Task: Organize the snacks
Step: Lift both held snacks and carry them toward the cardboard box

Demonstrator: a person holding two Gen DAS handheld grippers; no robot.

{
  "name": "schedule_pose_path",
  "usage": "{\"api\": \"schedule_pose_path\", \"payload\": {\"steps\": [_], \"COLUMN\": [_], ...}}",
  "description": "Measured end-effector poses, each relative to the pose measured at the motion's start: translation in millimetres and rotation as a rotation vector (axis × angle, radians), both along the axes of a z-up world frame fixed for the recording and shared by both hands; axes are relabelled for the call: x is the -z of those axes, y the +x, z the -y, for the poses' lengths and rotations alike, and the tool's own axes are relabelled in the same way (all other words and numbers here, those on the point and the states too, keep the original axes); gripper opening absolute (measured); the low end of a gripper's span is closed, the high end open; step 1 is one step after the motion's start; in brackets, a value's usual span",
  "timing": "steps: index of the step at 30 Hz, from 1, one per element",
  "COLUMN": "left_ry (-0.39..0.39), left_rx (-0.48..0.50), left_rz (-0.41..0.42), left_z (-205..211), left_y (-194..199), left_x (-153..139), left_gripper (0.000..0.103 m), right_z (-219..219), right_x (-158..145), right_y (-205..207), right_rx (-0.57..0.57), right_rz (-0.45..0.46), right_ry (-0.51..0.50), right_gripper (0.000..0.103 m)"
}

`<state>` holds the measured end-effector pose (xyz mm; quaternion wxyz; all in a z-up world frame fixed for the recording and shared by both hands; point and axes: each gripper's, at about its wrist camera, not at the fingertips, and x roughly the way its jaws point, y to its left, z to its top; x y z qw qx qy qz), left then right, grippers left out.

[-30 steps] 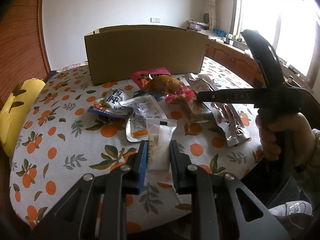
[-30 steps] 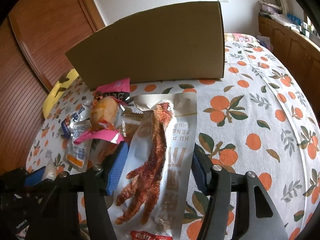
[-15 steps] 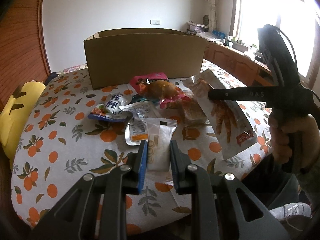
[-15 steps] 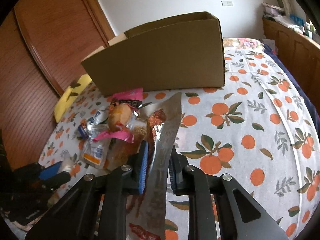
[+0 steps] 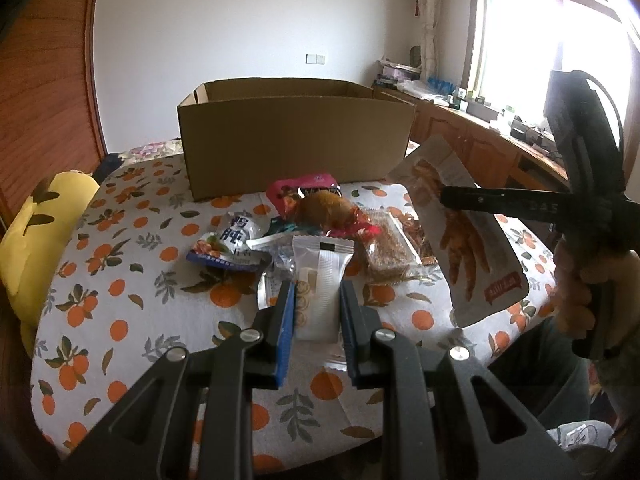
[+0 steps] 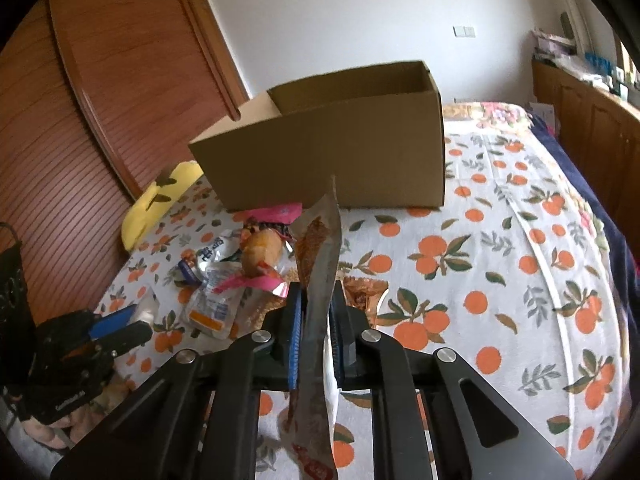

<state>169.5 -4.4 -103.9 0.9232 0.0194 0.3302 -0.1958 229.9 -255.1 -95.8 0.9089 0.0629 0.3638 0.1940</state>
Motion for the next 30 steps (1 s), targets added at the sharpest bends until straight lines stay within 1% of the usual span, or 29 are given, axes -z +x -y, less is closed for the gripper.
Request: {"api": "schedule_pose_path", "payload": {"steps": [9, 12, 16, 22, 28, 30], "left_ry": [0.001, -0.009, 0.009, 0.023, 0.051, 0.059], "left_rx": [0.0, 0.004, 0.006, 0.016, 0.019, 0.026], "left_rz": [0.027, 0.032, 0.06, 0.103, 0.142, 0.156], "left_z": [2, 2, 6, 11, 17, 18], "left_y": [15, 25, 42, 74, 107, 119], "left_x": [-15, -21, -34, -61, -84, -93], "left_gripper": [0.02, 0.02, 0.02, 0.02, 0.02, 0.02], "right_z": [0, 3, 6, 8, 7, 5], "right_x": [-15, -24, -38, -63, -90, -101], "right_y": [-2, 0, 7, 26, 55, 64], "right_rx": [-0.038, -0.05, -0.067, -0.094, -0.112, -0.123], "right_rz": [0.038, 0.055, 0.08, 0.117, 0.16, 0.191], "right_ry": [-0.038, -0.041, -0.053, -0.072, -0.086, -0.098], "right_gripper": [0.009, 0.009, 0.009, 0.009, 0.009, 0.009]}}
